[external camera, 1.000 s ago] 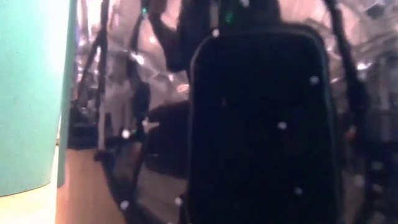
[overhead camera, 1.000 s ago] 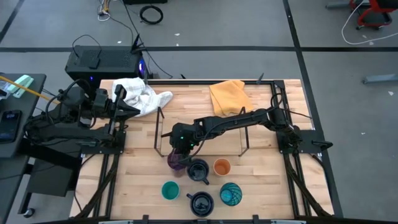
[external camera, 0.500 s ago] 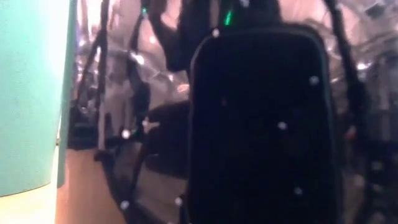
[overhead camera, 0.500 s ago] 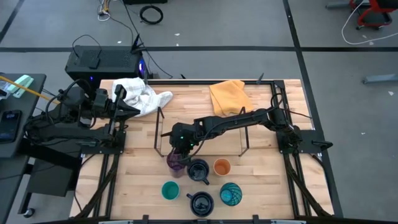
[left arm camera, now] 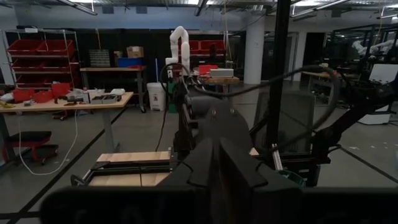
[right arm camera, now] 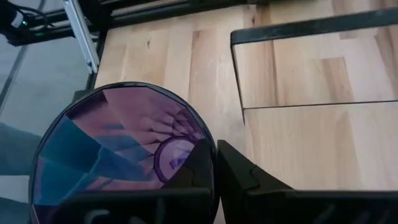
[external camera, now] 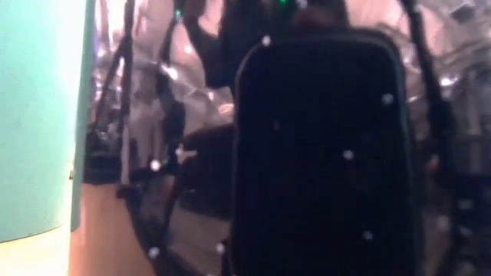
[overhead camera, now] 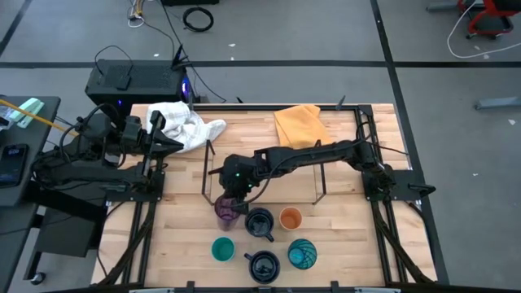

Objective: Stack small to large cups/mugs on shelf
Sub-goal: Put the purple transparent glass on the shelf

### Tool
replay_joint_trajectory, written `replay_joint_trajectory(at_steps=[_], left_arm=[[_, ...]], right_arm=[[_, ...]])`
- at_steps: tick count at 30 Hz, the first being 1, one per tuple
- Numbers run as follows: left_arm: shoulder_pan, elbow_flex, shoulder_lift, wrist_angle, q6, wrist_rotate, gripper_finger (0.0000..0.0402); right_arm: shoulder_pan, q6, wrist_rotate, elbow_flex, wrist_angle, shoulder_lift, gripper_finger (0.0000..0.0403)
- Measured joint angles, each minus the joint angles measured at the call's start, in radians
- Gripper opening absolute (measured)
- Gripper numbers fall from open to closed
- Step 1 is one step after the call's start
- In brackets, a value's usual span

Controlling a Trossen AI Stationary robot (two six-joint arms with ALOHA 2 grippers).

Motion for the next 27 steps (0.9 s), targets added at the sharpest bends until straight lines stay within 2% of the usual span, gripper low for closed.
replay_joint_trajectory(at_steps=[13,18,27], left_arm=[[0.0,0.0,0.0,0.0,0.0,0.0,0.0035],[0.0,0.0,0.0,0.001,0.0,0.0,0.0028],[0.0,0.0,0.0,0.001,0.0,0.0,0.0032]], right_arm=[[-0.082,-0.1,0.053,0.258,-0.198,-0.001,0.0009],[-0.135,-0.125,0.059,0.262,-0.29,-0.016,0.0009],[-0.215,-0.188,0.081,0.262,-0.309,-0.018,0.0009]])
